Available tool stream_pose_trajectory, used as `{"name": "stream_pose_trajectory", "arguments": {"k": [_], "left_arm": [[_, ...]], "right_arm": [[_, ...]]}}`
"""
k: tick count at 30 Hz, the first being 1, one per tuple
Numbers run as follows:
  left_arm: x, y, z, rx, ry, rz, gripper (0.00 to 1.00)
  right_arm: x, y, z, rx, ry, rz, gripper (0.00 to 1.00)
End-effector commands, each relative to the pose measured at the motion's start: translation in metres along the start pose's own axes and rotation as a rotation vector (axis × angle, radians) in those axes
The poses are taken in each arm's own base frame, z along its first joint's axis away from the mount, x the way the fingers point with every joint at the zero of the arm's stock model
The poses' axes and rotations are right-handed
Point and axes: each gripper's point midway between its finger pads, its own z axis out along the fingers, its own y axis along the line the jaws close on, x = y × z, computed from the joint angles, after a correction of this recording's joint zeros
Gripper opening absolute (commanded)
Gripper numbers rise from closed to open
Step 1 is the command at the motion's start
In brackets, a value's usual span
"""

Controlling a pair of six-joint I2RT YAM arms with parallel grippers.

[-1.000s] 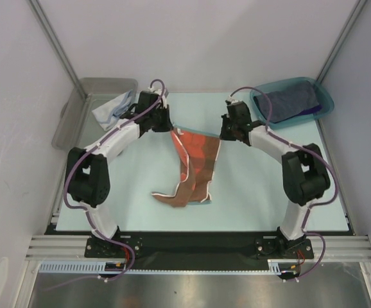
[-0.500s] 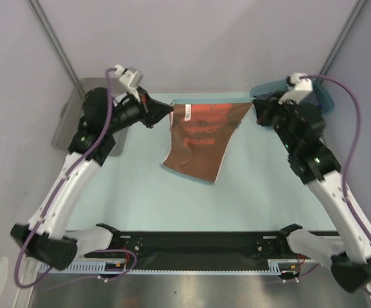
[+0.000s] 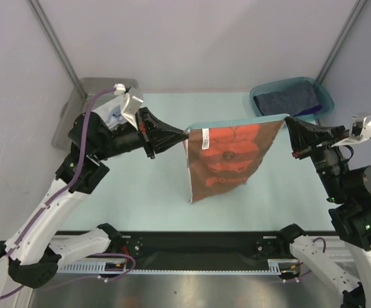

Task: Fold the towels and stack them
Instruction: Flatten out the crumpled towel, then fold the towel

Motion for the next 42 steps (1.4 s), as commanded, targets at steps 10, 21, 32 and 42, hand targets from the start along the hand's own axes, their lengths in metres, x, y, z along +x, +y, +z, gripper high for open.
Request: {"name": "stream_pose_trajectory", "arguments": {"k": [10,21,32,42], "left_arm": [[0.023,0.182,0.010,-0.395,0.086,-0.148,0.00],[0.100,0.391,0.038,-0.367,0.215,-0.249,0.00],[0.163,0.435,0.021,-0.327,0.328,-0.197,0.07],[0.172,0.379,-0.001,-0.305,0.416,-0.152,0.00]], "right_arm": [[0.106,-0.047,0.134,0.085,0.179,-0.135,0.00],[0.250,-0.116,0.265,-0.029,0.262,-0.102,0.00],[0.333,-0.148,0.258,-0.085,0.377,-0.113,0.00],[0.330,-0.141,0.189,-0.034,0.451,-0.093,0.00]]}}
